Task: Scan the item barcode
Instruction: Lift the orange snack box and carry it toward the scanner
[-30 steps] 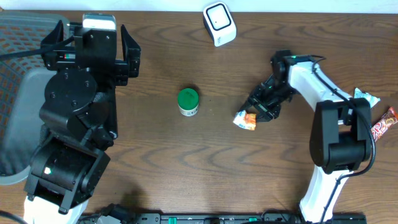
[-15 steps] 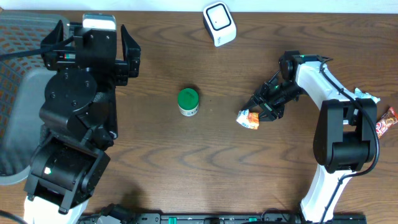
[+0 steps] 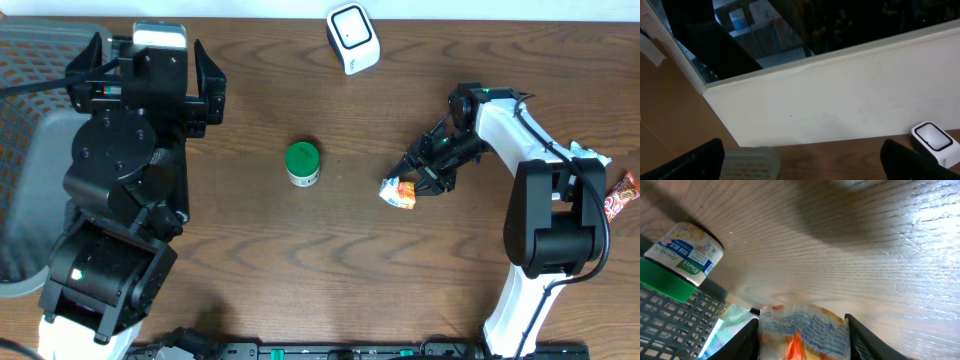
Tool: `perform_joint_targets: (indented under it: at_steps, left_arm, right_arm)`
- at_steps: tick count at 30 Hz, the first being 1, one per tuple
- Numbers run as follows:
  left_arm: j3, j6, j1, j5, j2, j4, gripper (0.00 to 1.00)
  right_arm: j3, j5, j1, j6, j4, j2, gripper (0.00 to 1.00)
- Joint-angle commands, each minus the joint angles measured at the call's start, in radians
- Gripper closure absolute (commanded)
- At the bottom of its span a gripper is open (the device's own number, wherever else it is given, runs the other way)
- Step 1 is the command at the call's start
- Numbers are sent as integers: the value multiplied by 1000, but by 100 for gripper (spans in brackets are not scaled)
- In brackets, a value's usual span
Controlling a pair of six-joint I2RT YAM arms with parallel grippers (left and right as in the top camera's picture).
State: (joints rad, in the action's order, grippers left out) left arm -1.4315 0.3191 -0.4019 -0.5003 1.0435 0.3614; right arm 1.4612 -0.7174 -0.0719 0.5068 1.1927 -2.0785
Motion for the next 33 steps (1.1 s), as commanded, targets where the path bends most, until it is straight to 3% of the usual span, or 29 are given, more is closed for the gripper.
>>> perform_joint_targets:
  at_steps: [1,19,23,27,33]
  left_arm:
    - [-16,9,4,-6,-6,-2,0]
    - [-16,10,4,-6,-6,-2,0]
    - [-16,9,4,-6,-6,-2,0]
    - [-16,9,4,-6,-6,-2,0]
    - [-16,9,4,-6,-6,-2,0]
  right_arm:
    - [4,-26,6,-20,4,33,54]
    - [4,-26,-24,-105,76,33,55]
    - [4,-25,-24,-155,-14,33,51]
    - [5,-34,-32,-164,-87,40,60]
    - [22,-31,-44,-165,-130,120,56]
